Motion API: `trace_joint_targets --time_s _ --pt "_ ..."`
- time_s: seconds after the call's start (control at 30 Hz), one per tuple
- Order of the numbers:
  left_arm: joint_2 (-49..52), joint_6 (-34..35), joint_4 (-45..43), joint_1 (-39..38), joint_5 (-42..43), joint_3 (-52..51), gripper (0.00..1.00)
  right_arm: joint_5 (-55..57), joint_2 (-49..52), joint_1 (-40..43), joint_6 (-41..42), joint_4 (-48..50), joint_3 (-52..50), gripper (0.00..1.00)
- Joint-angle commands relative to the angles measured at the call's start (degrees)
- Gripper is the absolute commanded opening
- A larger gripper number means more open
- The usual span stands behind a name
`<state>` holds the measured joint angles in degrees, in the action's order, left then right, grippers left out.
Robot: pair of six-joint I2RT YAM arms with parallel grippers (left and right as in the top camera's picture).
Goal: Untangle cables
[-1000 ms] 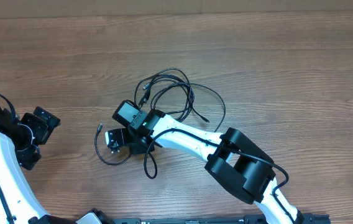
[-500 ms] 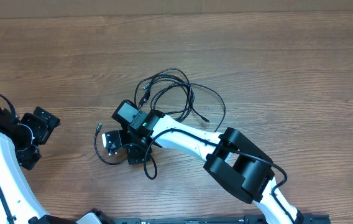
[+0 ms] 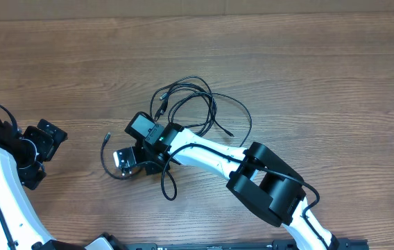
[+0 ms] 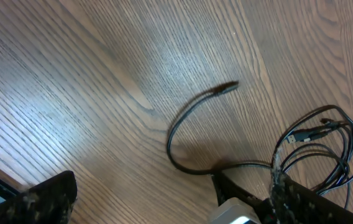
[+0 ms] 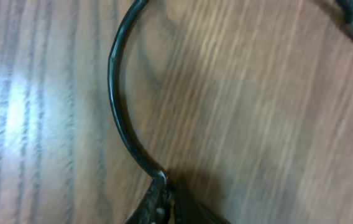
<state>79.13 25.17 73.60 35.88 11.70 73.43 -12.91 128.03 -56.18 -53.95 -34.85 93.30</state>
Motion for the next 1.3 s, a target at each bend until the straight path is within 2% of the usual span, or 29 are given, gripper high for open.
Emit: trace_joint_targets --time_s 0.0,0.13,0.33,0.47,0.57,0.63,0.7,0.77,0.97,1.2,1.27 --pt "-1.1 0.3 -0.2 0.1 -0.3 -0.2 0.99 -1.7 0.6 1.1 -0.5 1.4 0.3 0.04" --pt "-1.1 0.3 -0.2 0.1 -0.3 -0.2 1.0 -1.9 0.5 2.0 0.4 2.3 1.9 0.04" --pt "-1.1 0.3 -0.2 0.1 -0.3 -0.2 1.0 -2.7 0.5 3.8 8.0 7.3 3.2 0.04" --pt "-1.1 0.3 -0.2 0.1 -0.3 -0.2 1.0 -3.5 0.5 4.7 9.0 7.8 3.2 0.04" --pt "-1.1 0.3 -0.2 0.1 -0.3 -0.2 1.0 -3.5 0.5 4.9 9.0 6.6 3.2 0.27" --pt "-1.1 0.3 -0.2 0.1 -0.3 -0.2 0.99 -3.5 0.5 4.9 8.9 5.4 3.2 0.49" --pt "-1.1 0.3 -0.2 0.1 -0.3 -0.2 1.0 -3.5 0.5 4.9 8.8 4.3 3.2 0.57" --pt "-1.1 0.3 -0.2 0.1 -0.3 -0.2 0.99 -3.5 0.5 4.9 7.2 3.0 3.1 0.61" --pt "-1.1 0.3 -0.2 0.1 -0.3 -0.2 1.0 -3.2 1.5 4.9 -2.4 0.6 1.9 0.57" --pt "-1.1 0.3 -0.2 0.1 -0.3 -0.2 1.0 -2.0 4.5 4.9 -3.6 1.4 1.0 0.58" --pt "-1.1 0.3 -0.2 0.1 -0.3 -0.2 1.0 -2.0 4.7 4.9 -3.5 1.4 1.0 0.53"
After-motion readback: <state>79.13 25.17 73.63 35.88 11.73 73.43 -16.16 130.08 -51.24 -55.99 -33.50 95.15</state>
